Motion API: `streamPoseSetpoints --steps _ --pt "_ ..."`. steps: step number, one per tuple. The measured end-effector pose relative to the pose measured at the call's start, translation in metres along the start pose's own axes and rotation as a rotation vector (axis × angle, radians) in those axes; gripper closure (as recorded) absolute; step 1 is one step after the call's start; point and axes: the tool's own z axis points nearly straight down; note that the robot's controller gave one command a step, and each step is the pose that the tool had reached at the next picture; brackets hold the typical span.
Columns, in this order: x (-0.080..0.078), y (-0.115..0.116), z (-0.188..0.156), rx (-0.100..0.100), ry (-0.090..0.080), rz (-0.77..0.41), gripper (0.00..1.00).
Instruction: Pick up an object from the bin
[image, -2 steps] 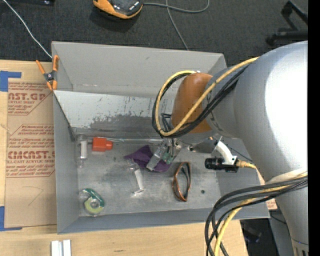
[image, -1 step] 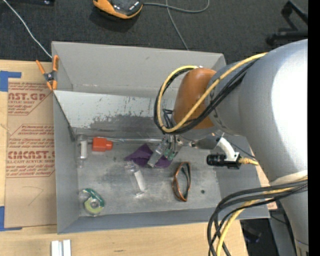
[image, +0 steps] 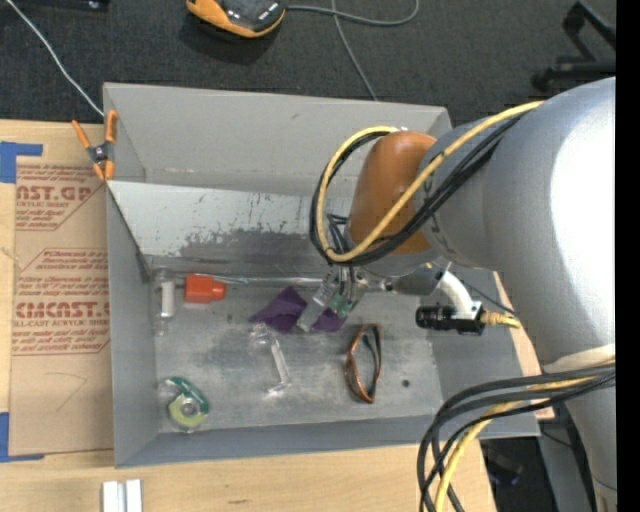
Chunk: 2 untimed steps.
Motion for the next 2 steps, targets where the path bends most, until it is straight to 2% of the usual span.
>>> streamPoseSetpoints --steps 2 --pt "0.001 -0.001 -0.021 0.005 0.005 0.0 1.0"
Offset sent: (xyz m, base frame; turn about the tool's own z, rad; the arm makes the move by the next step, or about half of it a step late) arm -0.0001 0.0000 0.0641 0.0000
